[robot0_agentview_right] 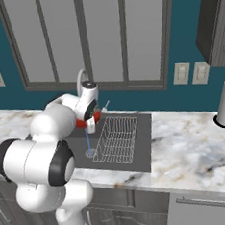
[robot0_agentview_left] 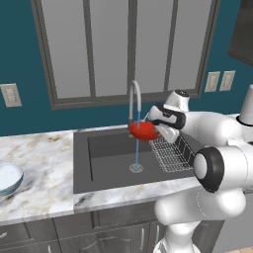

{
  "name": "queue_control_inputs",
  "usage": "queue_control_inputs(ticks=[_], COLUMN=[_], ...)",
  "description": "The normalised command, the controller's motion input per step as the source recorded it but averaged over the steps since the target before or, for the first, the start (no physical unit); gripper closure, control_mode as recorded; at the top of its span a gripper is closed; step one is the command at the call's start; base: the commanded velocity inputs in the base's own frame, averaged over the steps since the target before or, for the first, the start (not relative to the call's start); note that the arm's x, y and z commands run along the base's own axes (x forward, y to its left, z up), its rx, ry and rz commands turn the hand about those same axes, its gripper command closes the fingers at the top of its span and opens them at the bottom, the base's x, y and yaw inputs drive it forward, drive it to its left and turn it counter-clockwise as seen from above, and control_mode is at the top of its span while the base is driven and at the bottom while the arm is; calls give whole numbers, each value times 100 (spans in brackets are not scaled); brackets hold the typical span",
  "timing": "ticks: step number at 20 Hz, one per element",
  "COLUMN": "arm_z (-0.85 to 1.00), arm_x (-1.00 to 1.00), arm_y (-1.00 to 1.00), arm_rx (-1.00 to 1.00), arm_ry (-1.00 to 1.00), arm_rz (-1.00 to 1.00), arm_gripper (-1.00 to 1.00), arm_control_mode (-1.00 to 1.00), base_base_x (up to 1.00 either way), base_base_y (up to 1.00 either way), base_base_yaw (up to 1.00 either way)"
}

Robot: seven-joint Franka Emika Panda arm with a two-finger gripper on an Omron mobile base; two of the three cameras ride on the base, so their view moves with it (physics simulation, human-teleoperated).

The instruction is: Rinse each bowl for a few seconds and place them down in the sink or on the counter.

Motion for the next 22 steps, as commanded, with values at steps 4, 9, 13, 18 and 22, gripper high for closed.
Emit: queue_control_inputs(ticks=[4, 9, 13, 18, 22], arm_z=[10, 12, 9, 2, 0], arm_x=[-14, -11, -10, -16, -13], arm_y=[-21, -22, -25, -27, -25], arm_rx=[0, -1, 0, -1, 0], arm_ry=[-1, 0, 0, 0, 0], arm_rz=[0, 0, -2, -3, -2], arm_gripper=[100, 100, 100, 100, 100], arm_control_mode=[-100, -100, -100, -100, -100], base_base_x=[0, 0, 0, 0, 0], base_base_y=[0, 0, 0, 0, 0], base_base_yaw=[0, 0, 0, 0, 0])
